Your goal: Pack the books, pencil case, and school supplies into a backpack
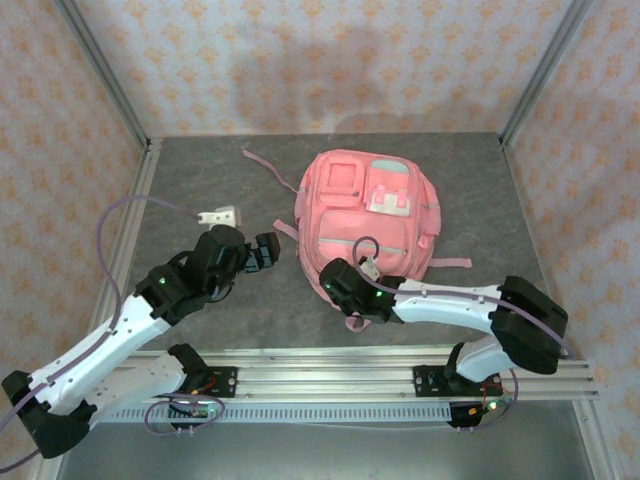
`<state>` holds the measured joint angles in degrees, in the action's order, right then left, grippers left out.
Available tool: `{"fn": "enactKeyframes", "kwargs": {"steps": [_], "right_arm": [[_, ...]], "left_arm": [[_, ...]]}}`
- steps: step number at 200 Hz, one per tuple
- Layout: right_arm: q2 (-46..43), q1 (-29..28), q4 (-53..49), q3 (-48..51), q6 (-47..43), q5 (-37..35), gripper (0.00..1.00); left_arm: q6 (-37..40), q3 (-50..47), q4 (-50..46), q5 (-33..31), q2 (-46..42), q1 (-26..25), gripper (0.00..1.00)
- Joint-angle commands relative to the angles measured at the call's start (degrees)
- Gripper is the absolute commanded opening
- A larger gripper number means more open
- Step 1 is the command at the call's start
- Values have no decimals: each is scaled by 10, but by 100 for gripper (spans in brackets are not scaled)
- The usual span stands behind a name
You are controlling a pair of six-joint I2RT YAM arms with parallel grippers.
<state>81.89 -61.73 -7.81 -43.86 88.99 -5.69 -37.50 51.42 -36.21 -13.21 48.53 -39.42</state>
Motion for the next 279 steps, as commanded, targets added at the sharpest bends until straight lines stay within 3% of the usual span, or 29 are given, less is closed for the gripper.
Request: {"fn": "enactKeyframes", "kwargs": {"steps": [1,31,46,76,84,93,103,114,120,122,142,173,195,206,227,240,251,266,279], "right_arm": [[-7,-15,15,-8,4,-8,0],[-42,-20,-4,13,-5,-20,0],[-61,-22,-5,31,-9,-21,0],[-103,-22,5,65,-44,-27,0],[-114,-22,2,66,-66,-28,4],[-123,-22,3,64,-99,-28,17],[-132,-22,6,59,-146,-23,49],[-138,-22,12,57,-197,-16,74],[-160,-22,27,59,-234,-9,97],[-164,-22,31,60,-245,-7,100],[-233,-23,73,80,-366,-2,99],[-309,-23,-89,-9,-528,-98,99],[-350,-22,-145,-69,-618,-237,99],[-368,-22,-135,-84,-652,-344,99],[-391,-16,66,-41,-871,-499,99],[-394,10,270,35,-1098,-452,99],[-394,46,373,97,-1215,-373,99],[-394,86,446,173,-1303,-281,99],[-390,127,458,211,-1293,-262,99]], "left_arm": [[-29,-23,-51,-93,-31,0,100],[-36,-36,-51,-116,-54,0,95],[-32,-35,-52,-121,-48,0,100],[-28,-14,-71,-120,-12,0,100],[-23,-11,-68,-115,-4,0,100],[-9,-9,-56,-104,1,0,100],[9,-8,-39,-93,2,0,100],[18,-6,-26,-94,1,0,100],[25,-5,-16,-97,1,0,100],[28,-5,-13,-96,1,0,100],[88,3,23,-91,7,0,100],[260,5,117,-28,24,0,100],[371,-32,219,-72,29,0,100],[413,-62,288,-102,31,7,100],[495,-136,429,-85,33,54,100],[489,-164,478,-62,39,122,100],[458,-166,473,0,55,201,100],[390,-175,483,36,92,297,100],[338,-191,497,41,122,357,100]]}}
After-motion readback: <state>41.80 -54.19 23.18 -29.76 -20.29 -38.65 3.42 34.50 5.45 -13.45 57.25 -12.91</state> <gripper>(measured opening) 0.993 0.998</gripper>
